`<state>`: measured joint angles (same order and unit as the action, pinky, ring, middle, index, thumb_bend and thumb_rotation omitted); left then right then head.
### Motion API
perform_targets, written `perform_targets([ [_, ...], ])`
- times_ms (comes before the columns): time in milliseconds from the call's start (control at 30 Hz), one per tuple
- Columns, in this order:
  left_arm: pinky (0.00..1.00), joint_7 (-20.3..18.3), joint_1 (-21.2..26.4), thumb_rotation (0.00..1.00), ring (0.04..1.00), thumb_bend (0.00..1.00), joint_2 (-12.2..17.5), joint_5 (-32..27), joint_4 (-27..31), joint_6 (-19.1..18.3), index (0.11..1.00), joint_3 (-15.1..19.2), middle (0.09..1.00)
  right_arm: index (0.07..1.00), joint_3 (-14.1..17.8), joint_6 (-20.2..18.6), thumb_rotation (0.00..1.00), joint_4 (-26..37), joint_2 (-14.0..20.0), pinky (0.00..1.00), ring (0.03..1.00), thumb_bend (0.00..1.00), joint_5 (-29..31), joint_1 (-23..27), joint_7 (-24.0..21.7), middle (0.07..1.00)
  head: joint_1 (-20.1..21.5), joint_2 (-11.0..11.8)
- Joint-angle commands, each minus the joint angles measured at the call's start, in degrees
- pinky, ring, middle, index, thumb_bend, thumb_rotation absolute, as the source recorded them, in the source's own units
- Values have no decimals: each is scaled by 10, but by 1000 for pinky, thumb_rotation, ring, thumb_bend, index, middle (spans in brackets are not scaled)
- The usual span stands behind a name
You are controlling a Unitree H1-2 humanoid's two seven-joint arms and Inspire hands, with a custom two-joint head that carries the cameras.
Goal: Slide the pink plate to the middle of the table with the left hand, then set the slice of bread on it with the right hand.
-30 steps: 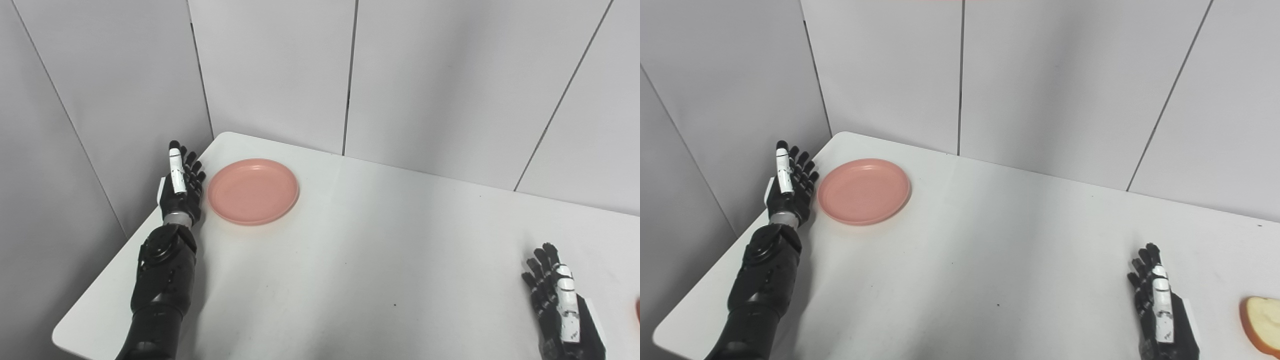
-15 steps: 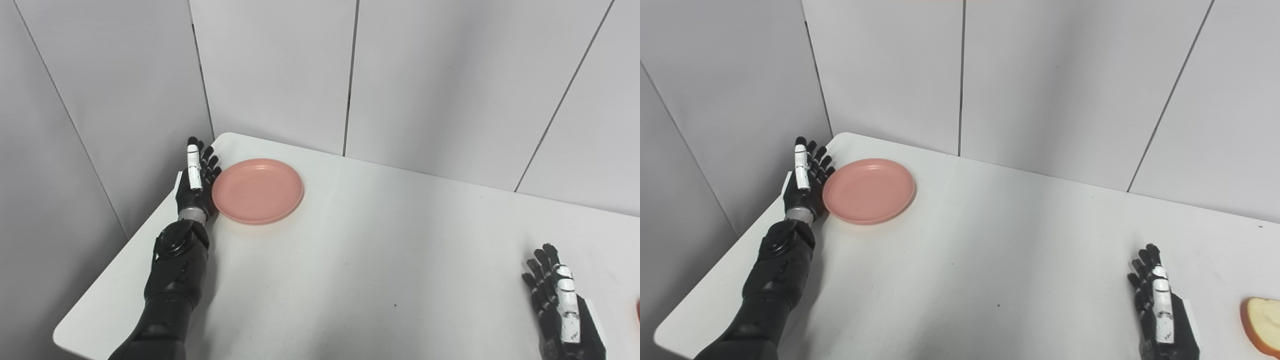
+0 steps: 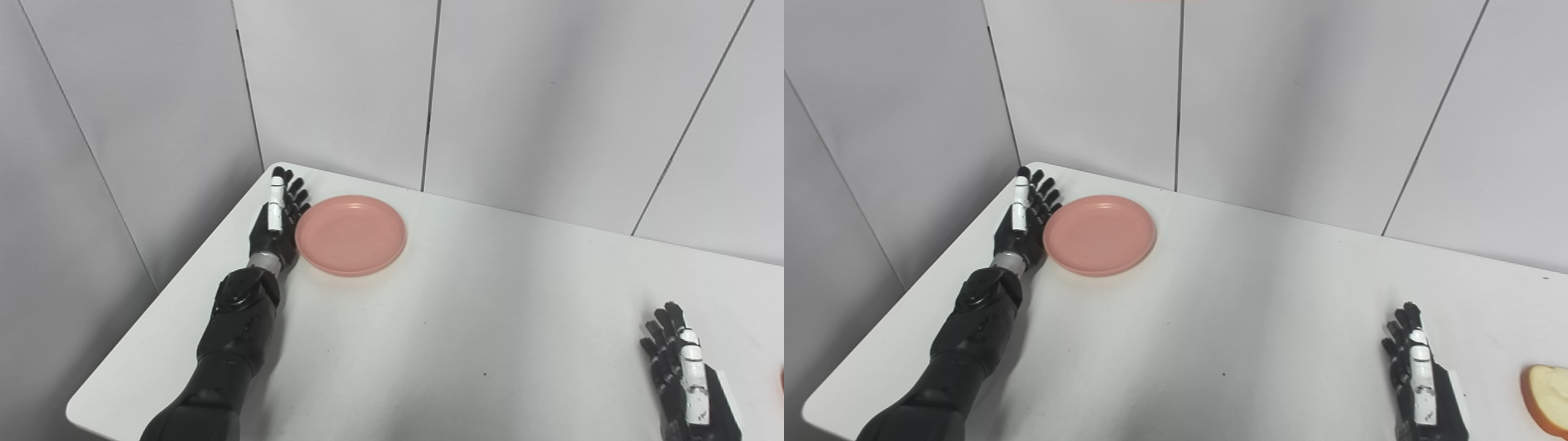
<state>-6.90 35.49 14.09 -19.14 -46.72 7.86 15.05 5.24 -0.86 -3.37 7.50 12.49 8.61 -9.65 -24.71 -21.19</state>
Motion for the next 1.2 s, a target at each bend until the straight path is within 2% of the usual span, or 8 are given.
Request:
perform_targets([
  [0,955,-3,-3,1000,961,669,-11,11,-4,-19,947,-12,957,1000,-1,-9,1000,-10,-9,1000,1000,408,9,-15,-2,1000,2,0],
  [167,957,-18,-9,1000,957,656,-26,10,-7,-14,951,-23,952,1000,-11,-8,1000,-6,-14,1000,1000,362,-11,-15,11,1000,35,9],
  [333,952,-22,-18,1000,954,672,-38,17,5,-26,940,-37,948,1000,-18,-14,1000,8,-22,1000,1000,226,-13,-18,14,1000,69,6],
  [600,959,-39,-10,1000,968,689,-46,27,-10,-18,960,-60,962,1000,-36,-1,1000,8,-35,1000,1000,107,-58,-13,39,1000,163,-3],
  [767,984,-54,-9,1000,961,665,-57,23,-5,-24,959,-65,961,1000,-40,25,1000,-16,-37,1000,1000,121,-69,-11,40,1000,204,-15],
  [900,978,-56,-18,1000,964,686,-65,34,26,-35,961,-83,963,1000,-43,24,1000,-22,-41,1000,1000,187,-87,-13,51,1000,222,-26],
  [1033,970,-45,-35,1000,955,665,-76,54,79,-69,961,-106,957,1000,-42,48,1000,-39,-44,1000,1000,230,-86,-13,49,1000,237,-38],
  [1167,967,-43,-52,1000,964,623,-90,57,128,-103,966,-118,967,1000,-44,43,1000,-33,-48,1000,1000,270,-82,-17,47,1000,244,-51],
])
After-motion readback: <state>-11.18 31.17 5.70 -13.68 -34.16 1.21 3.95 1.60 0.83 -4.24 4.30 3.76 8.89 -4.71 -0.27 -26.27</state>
